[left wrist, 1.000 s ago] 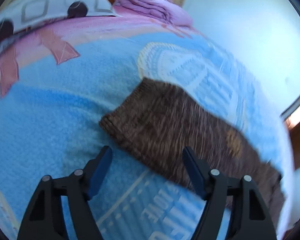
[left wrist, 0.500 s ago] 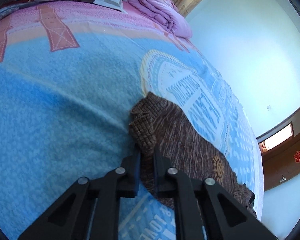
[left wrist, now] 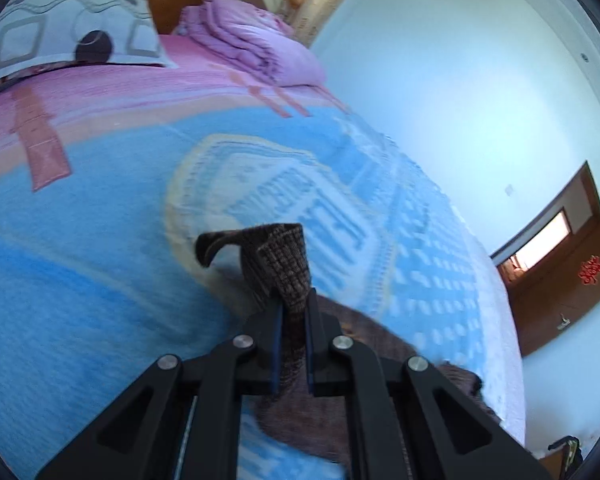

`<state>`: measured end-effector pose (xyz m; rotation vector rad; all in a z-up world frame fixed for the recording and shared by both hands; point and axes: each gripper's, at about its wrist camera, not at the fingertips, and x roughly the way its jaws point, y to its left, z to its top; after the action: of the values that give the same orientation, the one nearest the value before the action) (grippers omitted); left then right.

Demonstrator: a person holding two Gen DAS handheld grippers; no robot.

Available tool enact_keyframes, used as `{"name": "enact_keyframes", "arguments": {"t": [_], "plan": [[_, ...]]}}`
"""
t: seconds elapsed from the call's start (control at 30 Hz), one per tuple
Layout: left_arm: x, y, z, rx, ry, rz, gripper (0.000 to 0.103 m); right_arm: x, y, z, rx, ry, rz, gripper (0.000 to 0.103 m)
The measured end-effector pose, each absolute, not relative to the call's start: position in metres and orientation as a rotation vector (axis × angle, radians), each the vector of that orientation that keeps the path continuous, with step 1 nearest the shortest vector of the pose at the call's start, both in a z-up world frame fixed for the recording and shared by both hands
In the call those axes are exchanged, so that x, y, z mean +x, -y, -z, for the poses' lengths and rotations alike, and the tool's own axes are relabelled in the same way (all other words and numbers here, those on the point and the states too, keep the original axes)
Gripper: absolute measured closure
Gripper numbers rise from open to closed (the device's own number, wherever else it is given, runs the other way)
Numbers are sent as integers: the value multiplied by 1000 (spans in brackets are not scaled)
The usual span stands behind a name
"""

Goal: Fold small clothes
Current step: 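Fold the held sleeve with the left gripper across the sweater body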

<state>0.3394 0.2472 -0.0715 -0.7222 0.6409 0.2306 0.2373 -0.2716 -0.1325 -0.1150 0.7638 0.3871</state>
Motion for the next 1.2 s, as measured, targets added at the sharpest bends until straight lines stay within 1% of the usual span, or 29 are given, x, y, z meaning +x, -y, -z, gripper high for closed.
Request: {"name": "enact_keyframes", "arguments": {"t": [0.33, 0.57, 0.67, 0.77, 0.87, 0.97, 1.0, 1.07, 1.13, 1.17, 1.2], "plan": [[358, -165, 29, -689, -608, -55, 94, 237, 272, 132, -115, -763, -387, 16], [364, -90, 22, -591, -604, 50, 94, 237, 272, 133, -116, -763, -387, 16], [365, -50, 33, -525, -624, 93, 94, 237, 272, 133, -116, -763, -387, 16], [366, -9, 56, -439, -672, 118, 94, 237, 272, 133, -116, -763, -387, 16], [368, 35, 90, -304, -764, 121, 91, 237, 272, 133, -116, -763, -387, 16], [367, 52, 115, -225, -862, 114, 90, 237, 272, 133, -115, -763, -388, 16], [365, 52, 119, -215, -878, 120, 85, 237, 272, 133, -115, -763, -388, 16], [357, 46, 118, -192, -882, 137, 81, 237, 272, 133, -115, -763, -387, 16], [343, 37, 108, -164, -842, 161, 75, 237, 272, 133, -115, -762, -387, 16], [336, 29, 101, -132, -811, 154, 64, 237, 272, 133, -115, -762, -387, 16], [330, 24, 96, -103, -782, 136, 46, 237, 272, 133, -115, -762, -387, 16]]}}
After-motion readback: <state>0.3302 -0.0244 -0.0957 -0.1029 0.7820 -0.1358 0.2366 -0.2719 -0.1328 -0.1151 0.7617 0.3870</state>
